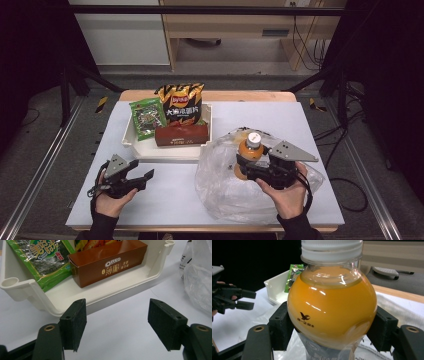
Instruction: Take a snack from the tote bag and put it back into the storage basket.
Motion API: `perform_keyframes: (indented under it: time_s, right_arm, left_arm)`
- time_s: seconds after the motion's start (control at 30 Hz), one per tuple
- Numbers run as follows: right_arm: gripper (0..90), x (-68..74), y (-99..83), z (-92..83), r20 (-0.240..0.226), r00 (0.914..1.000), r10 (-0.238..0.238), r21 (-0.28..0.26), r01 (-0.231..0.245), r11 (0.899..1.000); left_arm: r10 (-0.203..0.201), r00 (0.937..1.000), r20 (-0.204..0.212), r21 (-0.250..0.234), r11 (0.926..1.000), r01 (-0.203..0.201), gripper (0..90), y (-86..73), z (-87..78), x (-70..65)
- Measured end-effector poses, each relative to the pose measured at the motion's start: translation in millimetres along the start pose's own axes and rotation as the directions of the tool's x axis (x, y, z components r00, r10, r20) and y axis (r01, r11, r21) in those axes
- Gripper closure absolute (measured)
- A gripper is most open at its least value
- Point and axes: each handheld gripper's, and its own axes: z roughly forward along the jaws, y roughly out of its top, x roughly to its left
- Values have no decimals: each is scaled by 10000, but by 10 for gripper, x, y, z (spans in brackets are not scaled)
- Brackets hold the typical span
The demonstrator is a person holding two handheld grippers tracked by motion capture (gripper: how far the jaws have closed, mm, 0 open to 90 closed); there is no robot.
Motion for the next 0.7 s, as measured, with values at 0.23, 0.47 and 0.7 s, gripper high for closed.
perform_keyframes:
  time_s: [0.23, 0.47, 0.7]
  right_arm:
    - [315, 146, 217, 26, -278, 9995, -133, -230, 127, 9997]
    - [316, 328, 383, 153, -666, 9968, -437, -330, 416, 9986]
    - [316, 530, 588, 289, -949, 9930, -703, -507, 657, 9966]
  left_arm:
    - [-32, 10000, -43, -62, 10000, 32, 298, 19, -35, 39]
    - [-177, 9998, -130, -129, 9998, 176, 289, 30, -74, 110]
    - [-418, 9986, -310, -236, 9989, 411, 289, 25, -126, 209]
